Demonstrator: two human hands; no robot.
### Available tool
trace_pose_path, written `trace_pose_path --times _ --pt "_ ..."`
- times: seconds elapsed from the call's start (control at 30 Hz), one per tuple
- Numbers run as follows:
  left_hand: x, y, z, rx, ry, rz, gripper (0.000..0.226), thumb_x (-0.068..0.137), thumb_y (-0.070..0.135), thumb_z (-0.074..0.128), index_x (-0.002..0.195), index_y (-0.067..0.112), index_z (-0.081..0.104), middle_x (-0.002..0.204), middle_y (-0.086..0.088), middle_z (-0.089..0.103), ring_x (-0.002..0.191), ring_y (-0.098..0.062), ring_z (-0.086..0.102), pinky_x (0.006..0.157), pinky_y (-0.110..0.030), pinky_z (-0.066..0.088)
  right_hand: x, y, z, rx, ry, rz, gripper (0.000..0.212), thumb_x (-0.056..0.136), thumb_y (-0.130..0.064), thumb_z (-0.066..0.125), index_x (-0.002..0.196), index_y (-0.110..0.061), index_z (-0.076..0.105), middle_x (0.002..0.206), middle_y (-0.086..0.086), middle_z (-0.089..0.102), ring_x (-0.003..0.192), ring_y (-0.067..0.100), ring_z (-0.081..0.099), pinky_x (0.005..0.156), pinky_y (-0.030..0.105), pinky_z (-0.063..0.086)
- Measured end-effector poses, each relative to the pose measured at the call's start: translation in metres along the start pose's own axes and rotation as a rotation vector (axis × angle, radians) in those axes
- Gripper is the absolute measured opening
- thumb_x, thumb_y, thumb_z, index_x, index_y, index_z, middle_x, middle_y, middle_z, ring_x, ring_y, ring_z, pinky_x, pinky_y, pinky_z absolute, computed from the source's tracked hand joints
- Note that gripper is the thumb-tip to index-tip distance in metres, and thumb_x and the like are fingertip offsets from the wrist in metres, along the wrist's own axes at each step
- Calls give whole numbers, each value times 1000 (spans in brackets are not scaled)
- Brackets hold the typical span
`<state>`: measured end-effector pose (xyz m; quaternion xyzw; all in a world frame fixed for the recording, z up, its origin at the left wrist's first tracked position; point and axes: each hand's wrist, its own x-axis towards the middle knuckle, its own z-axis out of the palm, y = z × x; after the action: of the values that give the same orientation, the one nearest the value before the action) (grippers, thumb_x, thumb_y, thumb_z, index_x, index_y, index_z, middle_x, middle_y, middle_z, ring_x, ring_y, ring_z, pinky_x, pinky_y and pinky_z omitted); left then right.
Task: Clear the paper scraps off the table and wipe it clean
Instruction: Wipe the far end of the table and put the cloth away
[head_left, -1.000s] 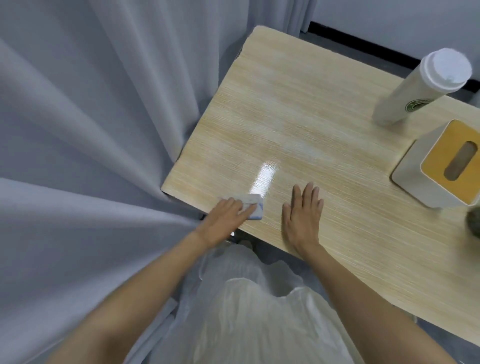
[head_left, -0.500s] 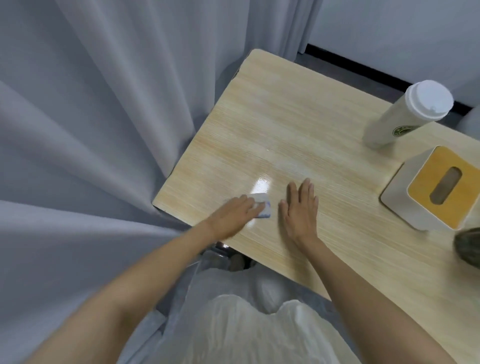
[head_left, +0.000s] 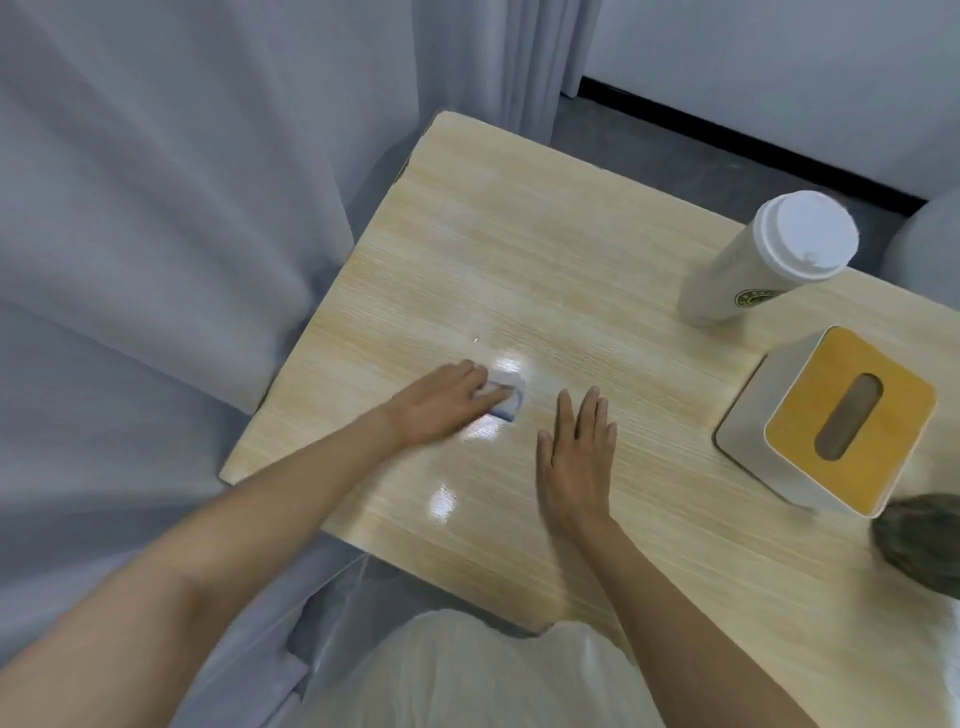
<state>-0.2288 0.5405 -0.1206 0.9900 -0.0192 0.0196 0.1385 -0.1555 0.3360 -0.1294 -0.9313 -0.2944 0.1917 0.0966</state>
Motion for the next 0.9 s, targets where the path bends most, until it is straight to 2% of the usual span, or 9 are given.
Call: trace_pose_path --times 0.1,0.2,0.37,0.4,0.5,0.57,0.63,0.83,0.9 --pt "19 -28 -36 -378 276 -705 36 93 50 43 97 17 57 97 -16 54 86 -21 55 71 -33 41 -1 1 3 4 27 -1 61 96 -44 4 152 -19 5 159 12 -11 145 23 -17 117 40 -11" --pt "40 -15 -28 -504 641 -1338 31 96 43 41 99 13 49 100 -4 46 95 -26 51 77 -36 39 -1 -2 7 -13 43 9 60 96 -42 3 152 -18 3 158 14 -10 145 24 -17 118 41 -10" --pt "33 49 7 -153 42 -135 32 92 20 54 124 11 57 95 -11 53 87 -27 50 71 -36 48 1 -1 6 -18 40 14 62 96 -44 3 152 -18 6 159 14 -7 146 25 -15 117 40 -11" --pt "32 35 5 -123 -35 -52 33 92 23 57 123 11 57 100 -16 56 91 -31 53 75 -38 49 1 0 6 -19 37 9 62 96 -45 3 152 -18 6 159 13 -7 146 24 -15 117 39 -11" --pt "43 -11 -15 -96 52 -338 44 95 54 43 105 13 55 106 -12 53 98 -30 52 78 -35 39 2 4 5 -38 44 -4 62 96 -45 5 152 -19 8 159 13 -5 146 23 -13 116 38 -12" --pt "53 -18 -26 -165 303 -773 42 96 54 40 100 14 51 102 -6 48 93 -28 51 74 -34 37 2 3 6 -40 51 2 61 96 -45 7 152 -19 10 159 13 -3 146 23 -12 116 38 -11" --pt "62 -3 -21 -175 370 -934 41 96 54 37 101 15 50 104 -2 47 94 -23 50 76 -33 37 2 3 5 -39 49 1 61 96 -45 7 152 -19 10 159 13 -3 145 22 -12 116 38 -11" --pt "34 14 18 -19 34 22 38 83 7 53 120 12 53 81 -12 54 69 -28 53 54 -33 46 5 10 -3 8 75 -6 61 96 -41 15 150 -13 17 159 10 9 147 20 3 117 35 0" --pt "34 -12 1 -80 62 -254 16 87 23 61 103 26 56 78 -5 52 68 -26 51 58 -30 39 9 10 -6 10 119 -10 56 98 -35 21 149 -12 23 158 12 14 146 21 8 117 36 2"
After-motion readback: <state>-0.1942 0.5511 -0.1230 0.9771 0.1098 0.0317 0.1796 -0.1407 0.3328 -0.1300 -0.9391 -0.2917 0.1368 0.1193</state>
